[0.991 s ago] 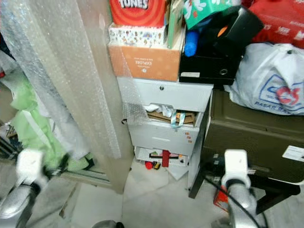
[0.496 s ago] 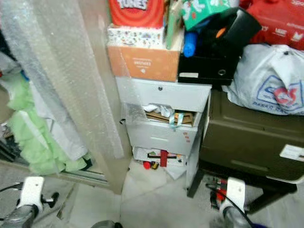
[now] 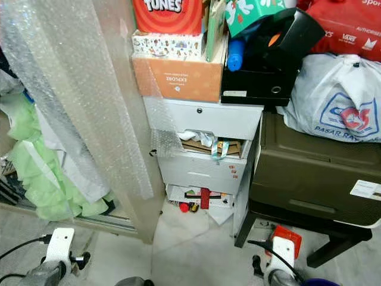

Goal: Clean up the room

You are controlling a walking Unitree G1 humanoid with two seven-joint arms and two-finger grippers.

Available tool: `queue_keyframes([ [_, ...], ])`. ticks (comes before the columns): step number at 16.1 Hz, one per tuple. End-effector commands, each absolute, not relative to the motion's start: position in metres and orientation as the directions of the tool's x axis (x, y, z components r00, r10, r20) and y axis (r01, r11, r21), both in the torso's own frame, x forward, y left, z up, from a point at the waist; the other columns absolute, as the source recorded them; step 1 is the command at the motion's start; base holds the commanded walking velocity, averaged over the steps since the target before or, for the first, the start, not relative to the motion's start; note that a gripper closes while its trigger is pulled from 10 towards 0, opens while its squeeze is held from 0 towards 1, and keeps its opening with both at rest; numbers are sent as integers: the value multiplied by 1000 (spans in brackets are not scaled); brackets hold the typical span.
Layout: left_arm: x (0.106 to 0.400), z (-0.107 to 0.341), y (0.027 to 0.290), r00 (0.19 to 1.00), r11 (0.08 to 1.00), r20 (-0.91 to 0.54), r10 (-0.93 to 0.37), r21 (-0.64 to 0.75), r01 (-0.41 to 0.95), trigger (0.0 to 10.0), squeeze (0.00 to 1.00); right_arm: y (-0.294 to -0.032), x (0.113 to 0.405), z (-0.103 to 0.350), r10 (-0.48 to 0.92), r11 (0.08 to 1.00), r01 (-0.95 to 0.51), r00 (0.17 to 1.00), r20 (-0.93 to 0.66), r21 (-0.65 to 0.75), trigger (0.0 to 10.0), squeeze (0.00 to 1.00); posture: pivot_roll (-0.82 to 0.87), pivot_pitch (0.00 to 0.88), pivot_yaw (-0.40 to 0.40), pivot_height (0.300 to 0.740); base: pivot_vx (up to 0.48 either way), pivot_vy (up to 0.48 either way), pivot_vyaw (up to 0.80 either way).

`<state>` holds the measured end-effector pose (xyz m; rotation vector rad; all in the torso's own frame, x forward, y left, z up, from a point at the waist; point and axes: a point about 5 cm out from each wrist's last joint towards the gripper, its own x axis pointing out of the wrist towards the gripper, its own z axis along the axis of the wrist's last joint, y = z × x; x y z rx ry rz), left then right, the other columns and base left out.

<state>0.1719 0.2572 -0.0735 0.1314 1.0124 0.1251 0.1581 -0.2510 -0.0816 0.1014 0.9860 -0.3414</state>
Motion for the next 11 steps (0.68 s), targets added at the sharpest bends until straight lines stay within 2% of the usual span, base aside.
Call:
queue_keyframes([
  [1,177,-71,259,520,983,-837,170,181,-30,10000,0,-245,164,-81,-230,946,316,509,-830,-69,10000,0,-70,0,60,740,0,0,0],
  [4,191,-65,256,547,981,-823,155,194,13,10000,0,-241,169,-81,-217,950,308,518,-827,-56,10000,0,-69,0,53,740,0,85,0],
  [6,197,-64,252,556,982,-817,152,191,12,10000,0,-242,170,-80,-213,955,289,516,-830,-65,10000,0,-71,0,55,740,0,341,0],
  [8,204,-63,242,559,983,-816,145,184,15,10000,0,-244,170,-80,-216,960,266,509,-833,-86,10000,0,-73,0,57,740,0,364,-541],
  [11,209,-62,238,556,980,-818,145,197,34,10000,0,-246,171,-79,-213,968,226,509,-834,-110,10000,0,-77,0,53,740,0,326,0],
])
